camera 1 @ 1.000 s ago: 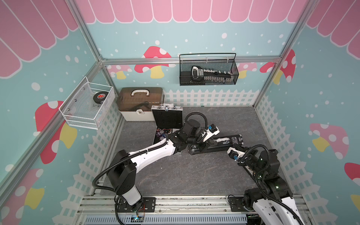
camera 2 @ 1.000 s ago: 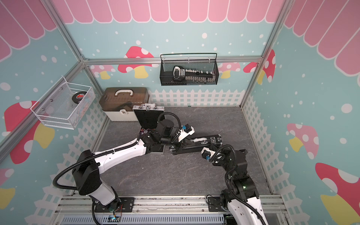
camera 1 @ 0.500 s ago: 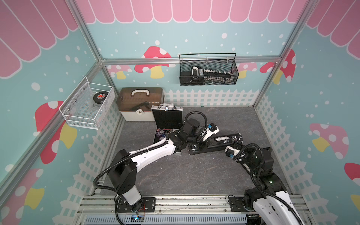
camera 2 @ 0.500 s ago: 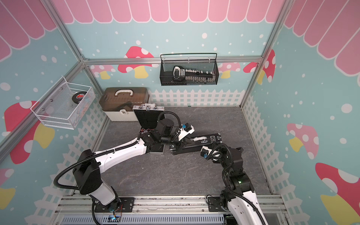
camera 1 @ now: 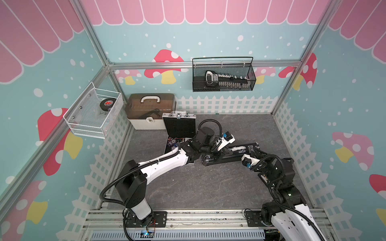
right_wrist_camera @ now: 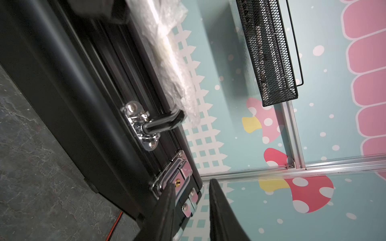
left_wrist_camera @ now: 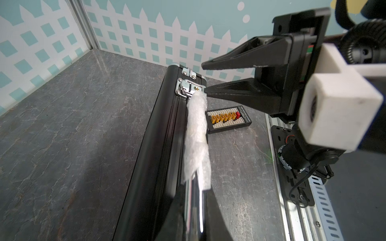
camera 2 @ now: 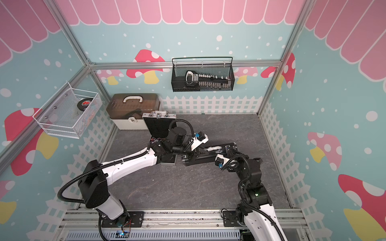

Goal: Open the poker set cases
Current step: Open the fastener on the poker set case.

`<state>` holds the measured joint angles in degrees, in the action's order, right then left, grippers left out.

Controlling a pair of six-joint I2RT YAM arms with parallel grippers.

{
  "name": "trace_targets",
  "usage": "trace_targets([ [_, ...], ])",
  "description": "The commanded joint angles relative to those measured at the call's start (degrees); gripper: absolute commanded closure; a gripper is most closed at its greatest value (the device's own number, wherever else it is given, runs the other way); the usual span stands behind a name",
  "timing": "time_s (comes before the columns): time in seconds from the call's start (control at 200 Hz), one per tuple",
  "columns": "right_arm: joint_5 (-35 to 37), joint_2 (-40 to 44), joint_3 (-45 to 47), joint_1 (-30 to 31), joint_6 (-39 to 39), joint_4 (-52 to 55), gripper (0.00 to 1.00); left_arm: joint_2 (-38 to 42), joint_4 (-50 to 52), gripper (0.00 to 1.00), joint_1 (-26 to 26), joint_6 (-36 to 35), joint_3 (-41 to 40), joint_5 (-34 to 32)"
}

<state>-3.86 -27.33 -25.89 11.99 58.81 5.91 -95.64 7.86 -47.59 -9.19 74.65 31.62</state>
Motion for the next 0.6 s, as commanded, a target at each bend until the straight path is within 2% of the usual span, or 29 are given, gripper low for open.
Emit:
trace_targets([
  [0.0, -0.66, 0.05, 0.58, -0.16, 1.36, 0.34, 0.69, -0.69, -1.36, 1.00, -0.55, 1.94, 1.46, 4.33],
  [0.265, -1.17, 0.75, 0.40, -0.21, 2.17, 3.25, 0.64, -0.60, -1.40, 1.00, -0.61, 1.72, 1.49, 3.91],
  [0.595, -1.26, 1.45, 0.62, -0.17, 3.44, 5.42, 0.63, -0.69, -1.35, 1.00, -0.57, 1.93, 1.38, 4.23],
])
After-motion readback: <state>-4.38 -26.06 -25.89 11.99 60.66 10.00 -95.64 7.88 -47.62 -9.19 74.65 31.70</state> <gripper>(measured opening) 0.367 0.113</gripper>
